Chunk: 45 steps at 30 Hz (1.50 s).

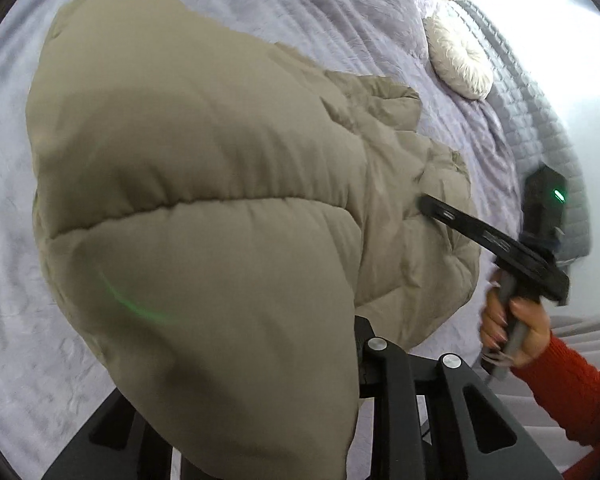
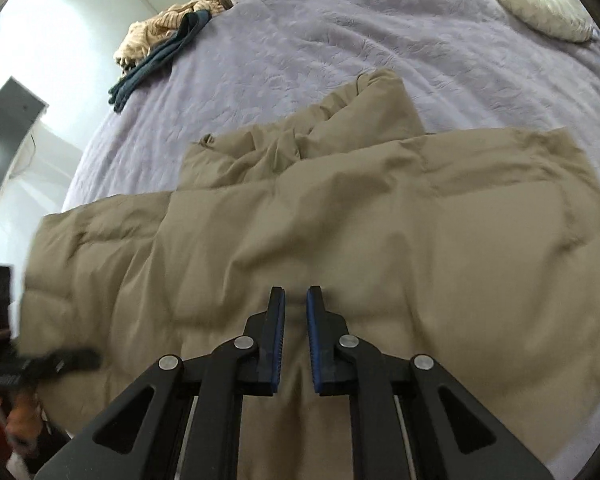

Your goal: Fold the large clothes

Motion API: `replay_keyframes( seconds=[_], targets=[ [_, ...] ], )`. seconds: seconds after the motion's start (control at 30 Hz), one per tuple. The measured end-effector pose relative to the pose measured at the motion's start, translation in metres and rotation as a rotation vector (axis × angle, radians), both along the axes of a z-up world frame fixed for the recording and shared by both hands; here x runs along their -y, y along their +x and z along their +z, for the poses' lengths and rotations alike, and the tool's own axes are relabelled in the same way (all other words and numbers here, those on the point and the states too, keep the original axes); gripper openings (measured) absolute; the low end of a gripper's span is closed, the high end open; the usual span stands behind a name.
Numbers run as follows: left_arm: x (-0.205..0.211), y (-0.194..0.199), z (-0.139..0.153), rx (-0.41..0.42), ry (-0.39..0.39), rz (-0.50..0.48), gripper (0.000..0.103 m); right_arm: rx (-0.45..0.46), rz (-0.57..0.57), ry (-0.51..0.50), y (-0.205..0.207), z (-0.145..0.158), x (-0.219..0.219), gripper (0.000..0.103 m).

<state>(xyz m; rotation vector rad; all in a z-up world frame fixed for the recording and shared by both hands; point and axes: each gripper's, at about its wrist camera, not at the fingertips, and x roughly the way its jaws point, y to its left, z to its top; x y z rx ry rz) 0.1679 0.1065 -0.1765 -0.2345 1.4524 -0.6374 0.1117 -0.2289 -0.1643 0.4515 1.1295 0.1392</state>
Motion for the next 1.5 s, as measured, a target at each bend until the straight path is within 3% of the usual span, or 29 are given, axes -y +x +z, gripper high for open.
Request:
replay_keyframes(
  seconds=[0.27,0.5,0.67,0.8,0.93,1.0,1.07,1.17,1.2,1.23,1.3,1.5],
  targets=[
    [0.097,-0.022,0.093,0.123,0.112,-0.112,0.029,-0.072,-0.018,0.213,0.033,-0.056,0.018,0.01],
    [0.198,-0.039,0.132,0.191,0.166,-0.249,0.029,-0.128,-0.019,0.333,0.043,-0.074,0.029,0.008],
    [0.251,-0.04,0.132,0.18,0.186,-0.313,0.03,-0.124,-0.029,0.322,0.03,-0.047,0.072,0.008],
    [0.294,-0.043,0.118,0.16,0.202,-0.37,0.03,-0.079,-0.12,0.306,-0.007,-0.026,0.125,0.008],
    [0.331,-0.04,0.097,0.102,0.151,-0.438,0.03,-0.08,-0.257,0.28,-0.059,-0.021,0.174,0.009],
    [0.352,-0.037,0.081,0.04,0.11,-0.471,0.037,-0.082,-0.308,0.271,-0.084,-0.019,0.193,0.012],
    [0.37,-0.034,0.062,-0.028,0.071,-0.476,0.057,-0.1,-0.348,0.249,-0.11,-0.019,0.204,0.012],
    [0.395,-0.033,0.04,-0.048,0.04,-0.504,0.057,-0.135,-0.382,0.253,-0.139,-0.022,0.211,0.013],
    [0.404,-0.033,0.032,-0.061,0.029,-0.517,0.057,-0.145,-0.388,0.252,-0.146,-0.022,0.21,0.02],
    [0.412,-0.033,0.026,-0.065,0.025,-0.523,0.057,-0.152,-0.394,0.251,-0.157,-0.021,0.209,0.047],
    [0.429,-0.033,0.013,-0.076,0.025,-0.542,0.057,-0.141,-0.402,0.255,-0.169,-0.017,0.208,0.09],
    [0.463,-0.035,-0.014,-0.08,0.061,-0.596,0.057,-0.021,-0.405,0.39,-0.195,0.012,0.197,0.09]
  ],
)
